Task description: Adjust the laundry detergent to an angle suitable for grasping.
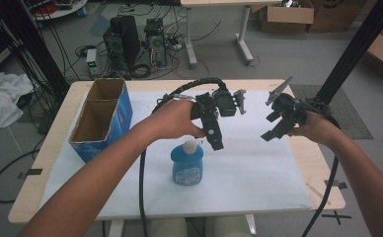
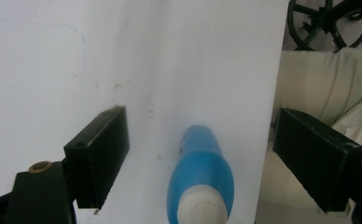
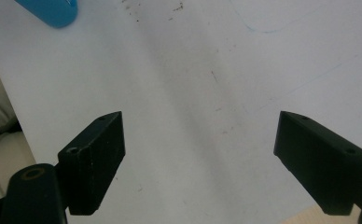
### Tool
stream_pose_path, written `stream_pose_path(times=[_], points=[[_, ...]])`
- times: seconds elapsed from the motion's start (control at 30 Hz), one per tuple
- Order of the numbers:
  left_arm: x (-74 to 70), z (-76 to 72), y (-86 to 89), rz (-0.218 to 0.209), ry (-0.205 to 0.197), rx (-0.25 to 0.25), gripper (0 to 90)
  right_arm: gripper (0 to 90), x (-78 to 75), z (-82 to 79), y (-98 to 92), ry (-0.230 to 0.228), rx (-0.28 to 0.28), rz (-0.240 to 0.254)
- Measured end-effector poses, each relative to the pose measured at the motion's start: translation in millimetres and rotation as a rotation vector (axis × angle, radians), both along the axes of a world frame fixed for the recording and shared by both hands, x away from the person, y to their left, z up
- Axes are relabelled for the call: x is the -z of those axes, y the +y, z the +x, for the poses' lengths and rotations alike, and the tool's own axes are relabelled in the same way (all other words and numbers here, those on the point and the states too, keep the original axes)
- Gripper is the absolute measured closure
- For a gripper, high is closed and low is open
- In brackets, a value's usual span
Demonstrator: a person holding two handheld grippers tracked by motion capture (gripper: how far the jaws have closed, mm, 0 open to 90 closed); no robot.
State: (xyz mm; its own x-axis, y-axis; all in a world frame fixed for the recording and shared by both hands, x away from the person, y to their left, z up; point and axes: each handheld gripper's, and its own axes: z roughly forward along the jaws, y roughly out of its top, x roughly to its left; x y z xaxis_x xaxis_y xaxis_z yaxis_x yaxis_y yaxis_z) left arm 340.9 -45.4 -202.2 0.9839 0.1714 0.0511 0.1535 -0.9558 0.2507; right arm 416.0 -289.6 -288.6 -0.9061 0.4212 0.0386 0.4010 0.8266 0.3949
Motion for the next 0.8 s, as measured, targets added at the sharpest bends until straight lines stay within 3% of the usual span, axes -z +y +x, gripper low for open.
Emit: stream_pose_path(times=[0.8], points=[[-1.2, -5.1, 1.3, -0.002, -0.011, -0.005, 19.3, 16.1, -1.5, -2.9, 2.3, -0.005, -0.001, 0.004]])
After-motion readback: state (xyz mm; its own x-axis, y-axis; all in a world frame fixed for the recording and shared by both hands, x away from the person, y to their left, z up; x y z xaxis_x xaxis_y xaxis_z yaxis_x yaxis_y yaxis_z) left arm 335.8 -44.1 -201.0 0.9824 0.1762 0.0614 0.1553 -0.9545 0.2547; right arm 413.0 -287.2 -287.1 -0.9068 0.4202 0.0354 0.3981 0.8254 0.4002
